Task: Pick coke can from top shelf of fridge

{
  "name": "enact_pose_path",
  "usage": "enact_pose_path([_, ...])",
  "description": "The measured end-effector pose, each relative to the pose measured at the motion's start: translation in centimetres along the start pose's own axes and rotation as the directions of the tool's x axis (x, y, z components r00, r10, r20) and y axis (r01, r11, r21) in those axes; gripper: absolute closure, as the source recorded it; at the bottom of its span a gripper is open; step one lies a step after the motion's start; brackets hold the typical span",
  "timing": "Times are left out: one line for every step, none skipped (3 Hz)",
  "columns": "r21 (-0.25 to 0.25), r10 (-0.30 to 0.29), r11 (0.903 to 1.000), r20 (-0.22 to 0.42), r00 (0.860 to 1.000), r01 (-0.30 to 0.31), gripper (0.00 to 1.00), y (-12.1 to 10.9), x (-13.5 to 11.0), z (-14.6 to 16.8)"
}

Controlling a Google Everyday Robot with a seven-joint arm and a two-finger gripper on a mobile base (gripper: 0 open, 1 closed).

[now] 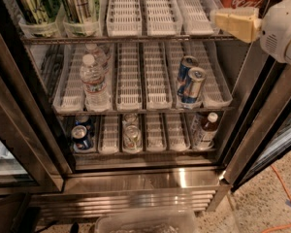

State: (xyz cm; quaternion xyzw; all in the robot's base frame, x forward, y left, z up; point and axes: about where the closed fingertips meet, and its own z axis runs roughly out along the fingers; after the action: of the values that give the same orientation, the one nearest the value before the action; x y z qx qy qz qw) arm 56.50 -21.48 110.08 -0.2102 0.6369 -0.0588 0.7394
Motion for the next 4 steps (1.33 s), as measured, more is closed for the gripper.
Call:
enact_pose_path([0.028,0.022,0.9994,-0.004,1.0,-0.022,0.15,-0.1,0.0,0.0])
enact_pose_path([0.046,0.06,0.9972,-0.023,0.998,-0.059,0.17,0.1,0.4,0.1])
enact_pose_path([0.071,0.09,0.9937,-0.043,0.995,-0.087,0.18,0.0,1.0,0.2])
enact_pose_path([0.101,0.112,0.9893,-0.059,0.992,-0.105,0.17,-0.2,1.5,0.3])
